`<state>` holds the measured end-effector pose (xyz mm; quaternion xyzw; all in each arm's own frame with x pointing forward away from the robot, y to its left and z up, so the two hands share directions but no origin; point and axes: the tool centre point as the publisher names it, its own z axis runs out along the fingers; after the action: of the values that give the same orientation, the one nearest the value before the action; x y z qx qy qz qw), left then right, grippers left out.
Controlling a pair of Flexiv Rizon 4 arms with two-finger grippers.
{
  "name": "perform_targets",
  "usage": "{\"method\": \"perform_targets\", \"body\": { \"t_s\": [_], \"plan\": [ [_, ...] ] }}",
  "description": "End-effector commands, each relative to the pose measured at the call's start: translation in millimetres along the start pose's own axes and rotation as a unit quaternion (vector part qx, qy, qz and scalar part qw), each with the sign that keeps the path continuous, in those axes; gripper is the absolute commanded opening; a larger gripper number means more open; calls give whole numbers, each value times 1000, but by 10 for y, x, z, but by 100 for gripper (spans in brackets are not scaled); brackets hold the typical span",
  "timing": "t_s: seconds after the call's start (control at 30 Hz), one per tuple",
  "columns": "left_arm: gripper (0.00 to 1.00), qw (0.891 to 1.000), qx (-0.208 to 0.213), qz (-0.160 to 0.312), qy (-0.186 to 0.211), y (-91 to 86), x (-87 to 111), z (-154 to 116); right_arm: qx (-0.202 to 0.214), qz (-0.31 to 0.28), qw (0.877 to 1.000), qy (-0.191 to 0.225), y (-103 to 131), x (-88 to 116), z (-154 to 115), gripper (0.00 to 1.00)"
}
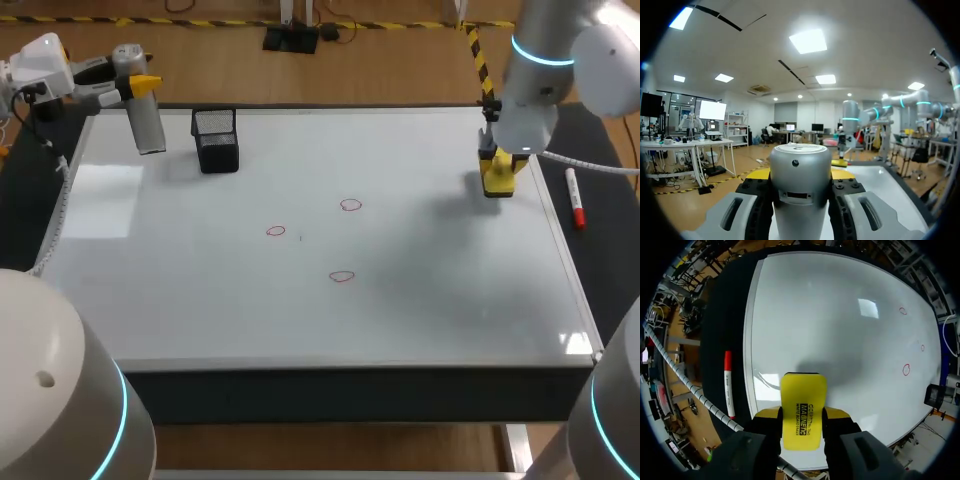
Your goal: Pick up the inspection probe, press it on each red-marked spot on the whiteboard one by one, put down the probe, pick up the eraser, and wipe off all the red marks.
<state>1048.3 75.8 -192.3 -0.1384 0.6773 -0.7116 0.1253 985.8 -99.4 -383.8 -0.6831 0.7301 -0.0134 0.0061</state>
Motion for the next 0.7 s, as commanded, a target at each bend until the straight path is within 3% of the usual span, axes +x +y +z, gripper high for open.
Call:
{"method": "perform_targets", "body": {
  "t_s": [0.03, 0.7],
  "plan": [
    [0, 1000, 0, 1, -1, -11, 10, 0, 3, -1, 1000, 0, 24, 42, -9, 0],
    [0, 1000, 0, 1, -1, -11, 10, 0, 8, 3, 1000, -6, 20, 53, -13, 0]
  ]
}}
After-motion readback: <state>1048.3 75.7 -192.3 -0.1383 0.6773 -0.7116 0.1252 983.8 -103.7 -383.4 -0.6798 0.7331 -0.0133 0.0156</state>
